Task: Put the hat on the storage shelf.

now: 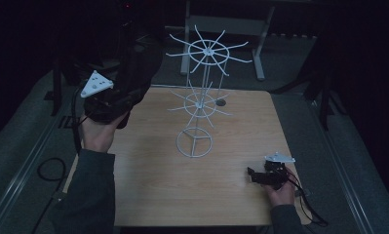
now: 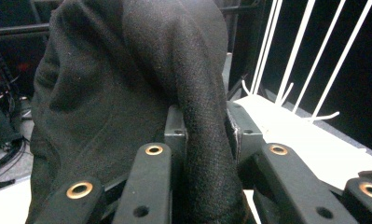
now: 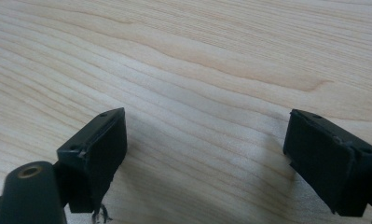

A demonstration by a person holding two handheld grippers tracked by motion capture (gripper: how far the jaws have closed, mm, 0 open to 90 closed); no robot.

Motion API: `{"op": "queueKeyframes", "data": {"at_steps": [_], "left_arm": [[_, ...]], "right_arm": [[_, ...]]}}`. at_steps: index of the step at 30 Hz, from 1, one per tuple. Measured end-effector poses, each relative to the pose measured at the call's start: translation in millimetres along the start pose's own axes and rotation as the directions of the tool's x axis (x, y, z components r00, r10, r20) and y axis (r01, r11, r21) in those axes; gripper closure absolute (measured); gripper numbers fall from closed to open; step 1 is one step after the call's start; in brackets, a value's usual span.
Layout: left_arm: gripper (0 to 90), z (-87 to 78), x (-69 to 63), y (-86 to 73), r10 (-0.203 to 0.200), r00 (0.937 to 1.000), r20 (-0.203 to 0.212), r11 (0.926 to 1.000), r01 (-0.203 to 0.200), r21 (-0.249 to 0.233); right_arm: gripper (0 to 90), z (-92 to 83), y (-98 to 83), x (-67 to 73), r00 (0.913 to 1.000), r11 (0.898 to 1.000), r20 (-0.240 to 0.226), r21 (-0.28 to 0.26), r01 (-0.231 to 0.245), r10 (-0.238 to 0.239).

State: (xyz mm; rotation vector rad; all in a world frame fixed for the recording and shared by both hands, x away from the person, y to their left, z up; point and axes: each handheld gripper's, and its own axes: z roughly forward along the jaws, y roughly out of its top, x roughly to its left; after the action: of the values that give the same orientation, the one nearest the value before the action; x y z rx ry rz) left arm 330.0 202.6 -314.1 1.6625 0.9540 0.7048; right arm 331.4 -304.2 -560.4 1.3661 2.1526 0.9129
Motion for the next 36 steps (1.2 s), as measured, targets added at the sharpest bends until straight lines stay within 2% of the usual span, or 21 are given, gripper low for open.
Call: {"op": "queueKeyframes", "data": {"at_steps": [15, 36], "left_arm": [[74.4, -7.8, -5.2, 12.5, 0.008, 0.9997, 0.024, 0.9983, -0.006, -0.057], [74.3, -15.3, -14.3, 30.9, 0.02, 0.9988, 0.044, 0.9922, -0.014, -0.124]], "right_arm": [[13.3, 0.1, 0.0, 0.0, 1.0, 1.0, -0.001, -0.001, 0.002, -0.002], [13.3, 0.1, 0.0, -0.1, 1.0, 1.0, -0.002, -0.001, 0.003, -0.003]]}}
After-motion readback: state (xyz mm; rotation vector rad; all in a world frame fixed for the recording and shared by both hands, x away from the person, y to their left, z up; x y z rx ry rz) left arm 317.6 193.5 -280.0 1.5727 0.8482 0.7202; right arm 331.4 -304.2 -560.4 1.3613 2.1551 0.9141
